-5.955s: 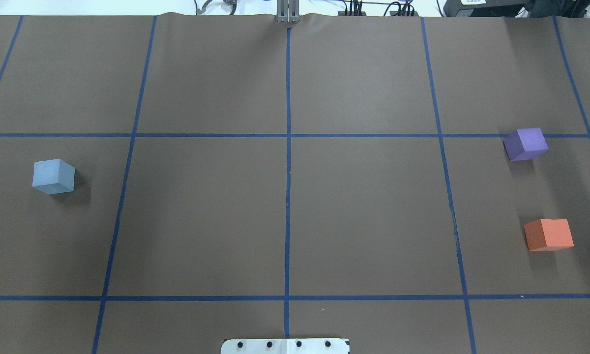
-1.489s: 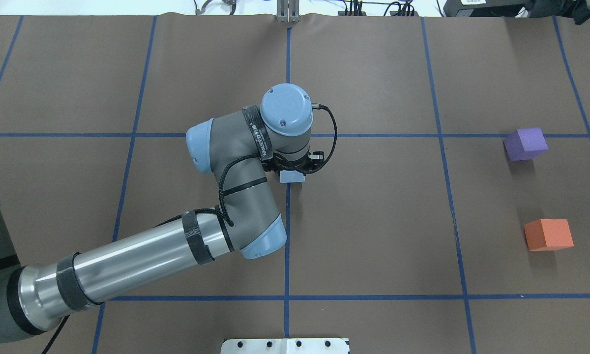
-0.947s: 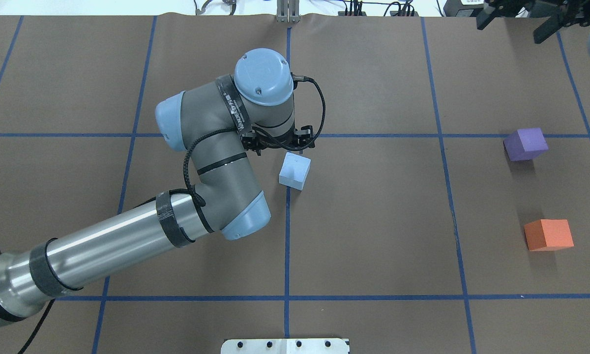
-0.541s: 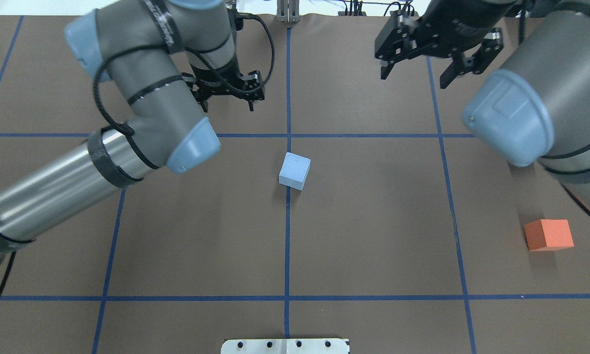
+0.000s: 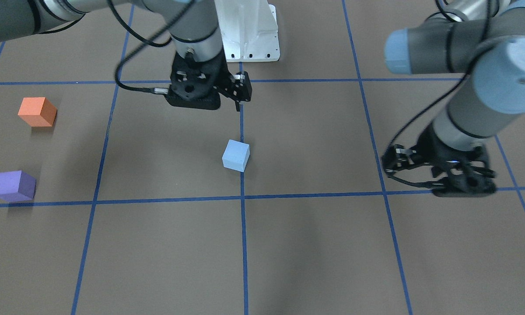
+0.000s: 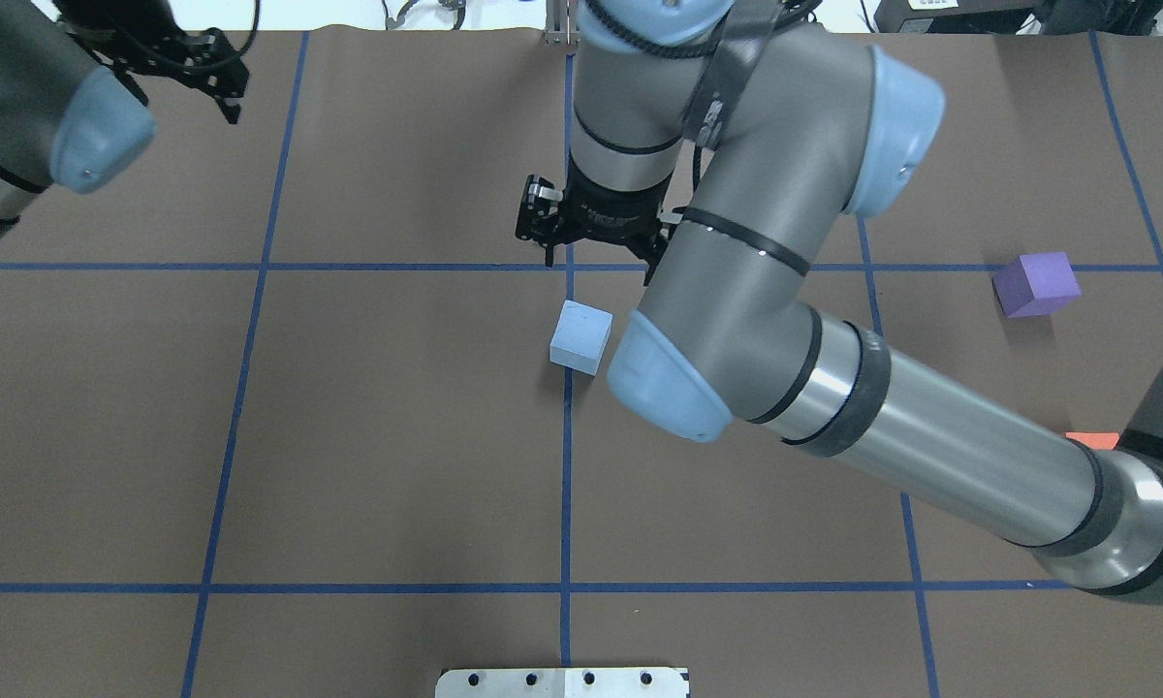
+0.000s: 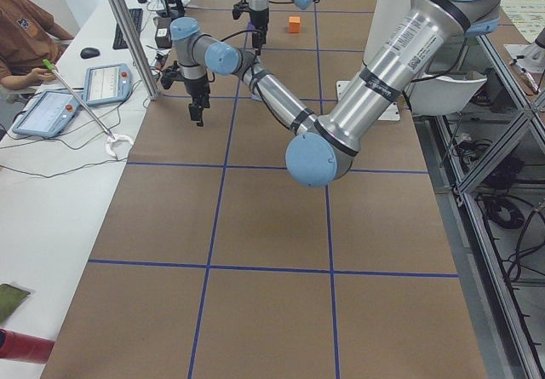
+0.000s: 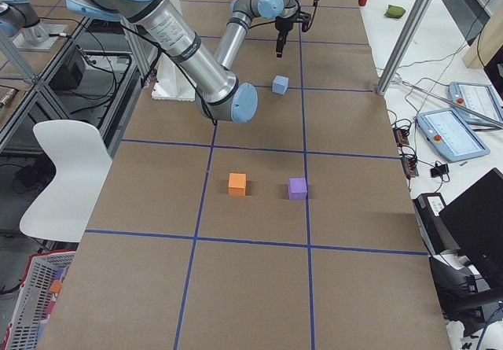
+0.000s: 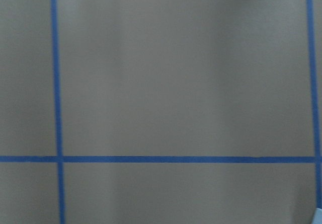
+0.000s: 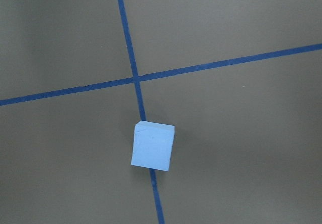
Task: Place blue block between orange and purple blocks
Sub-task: 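Release the cube and withdraw the left arm while the right arm reaches over, then lower the right gripper onto the light blue cube and close it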
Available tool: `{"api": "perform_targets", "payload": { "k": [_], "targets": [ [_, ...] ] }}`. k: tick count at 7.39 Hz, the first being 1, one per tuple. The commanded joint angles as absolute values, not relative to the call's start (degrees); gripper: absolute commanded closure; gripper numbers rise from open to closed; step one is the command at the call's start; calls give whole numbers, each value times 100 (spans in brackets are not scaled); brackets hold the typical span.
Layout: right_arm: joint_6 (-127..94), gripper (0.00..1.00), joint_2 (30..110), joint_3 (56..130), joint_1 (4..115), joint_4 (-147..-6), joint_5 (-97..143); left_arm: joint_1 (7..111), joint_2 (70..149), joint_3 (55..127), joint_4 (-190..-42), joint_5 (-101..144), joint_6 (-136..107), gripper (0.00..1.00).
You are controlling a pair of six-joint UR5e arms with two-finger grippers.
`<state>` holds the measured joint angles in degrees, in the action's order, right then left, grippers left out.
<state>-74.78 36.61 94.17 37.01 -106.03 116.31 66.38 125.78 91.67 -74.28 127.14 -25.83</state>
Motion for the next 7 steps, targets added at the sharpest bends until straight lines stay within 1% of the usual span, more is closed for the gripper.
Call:
{"api": "perform_targets", "payload": {
  "k": [1,2,7],
  "targets": [
    [-8083,0,3612,8363,3323,-9400,11313,7162,12095,9132,-7435,12762,-1418,0],
    [-8086,0,3621,8167,3261,-9309,11225,7154,11998,9132,-7479,12762,-1406,0],
    [-7788,0,3674,7674,3199,-9255,11093,7137,11962,9105,-7497,12727,-1406,0]
  ]
}}
